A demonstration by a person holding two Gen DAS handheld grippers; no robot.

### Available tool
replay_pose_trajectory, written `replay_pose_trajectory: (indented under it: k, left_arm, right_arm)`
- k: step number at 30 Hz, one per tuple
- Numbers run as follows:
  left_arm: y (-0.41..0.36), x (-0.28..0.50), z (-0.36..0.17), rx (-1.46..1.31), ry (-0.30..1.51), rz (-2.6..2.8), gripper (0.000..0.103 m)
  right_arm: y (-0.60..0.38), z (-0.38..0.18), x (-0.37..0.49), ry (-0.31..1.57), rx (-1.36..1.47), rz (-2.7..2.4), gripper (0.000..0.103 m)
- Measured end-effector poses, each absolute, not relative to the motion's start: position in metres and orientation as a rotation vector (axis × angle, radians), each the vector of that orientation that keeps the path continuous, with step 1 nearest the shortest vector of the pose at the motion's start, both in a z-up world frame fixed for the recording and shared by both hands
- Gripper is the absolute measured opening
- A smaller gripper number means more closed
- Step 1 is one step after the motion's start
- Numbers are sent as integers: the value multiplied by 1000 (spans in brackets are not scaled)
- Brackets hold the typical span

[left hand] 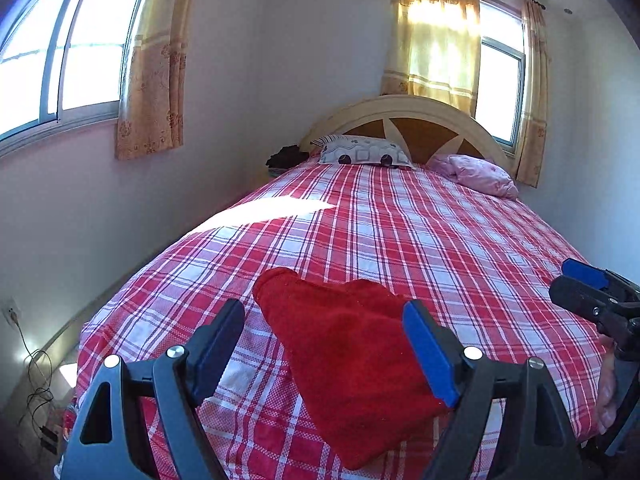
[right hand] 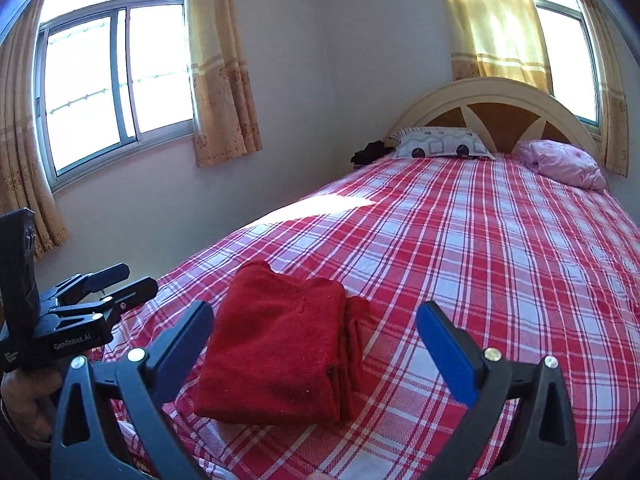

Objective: Fold small clothes

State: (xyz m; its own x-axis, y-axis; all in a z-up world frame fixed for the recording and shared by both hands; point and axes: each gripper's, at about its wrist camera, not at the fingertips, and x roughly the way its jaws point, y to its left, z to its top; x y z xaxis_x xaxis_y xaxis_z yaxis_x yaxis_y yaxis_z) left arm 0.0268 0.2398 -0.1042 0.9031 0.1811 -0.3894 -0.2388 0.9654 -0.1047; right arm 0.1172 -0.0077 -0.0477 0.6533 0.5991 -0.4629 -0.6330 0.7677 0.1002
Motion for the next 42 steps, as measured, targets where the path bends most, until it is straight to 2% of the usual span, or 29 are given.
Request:
replay_pose_trajectory:
  k: [25,27,29,42]
  left_arm:
    - [230,15,-92,-113,346,240,83]
    - [226,16,-92,-90,349,238,85]
    - [224,15,-92,-80,342,241,97]
    - [219,15,-88,-106,321,252,100]
  right_arm:
    - [-16,-35,90,411,-96,700,103]
    - [-16,-36,89,411,-97,700,103]
    - [-16,-35,87,410,-98,706,103]
    - [-18,-36,87,401,-97,708,103]
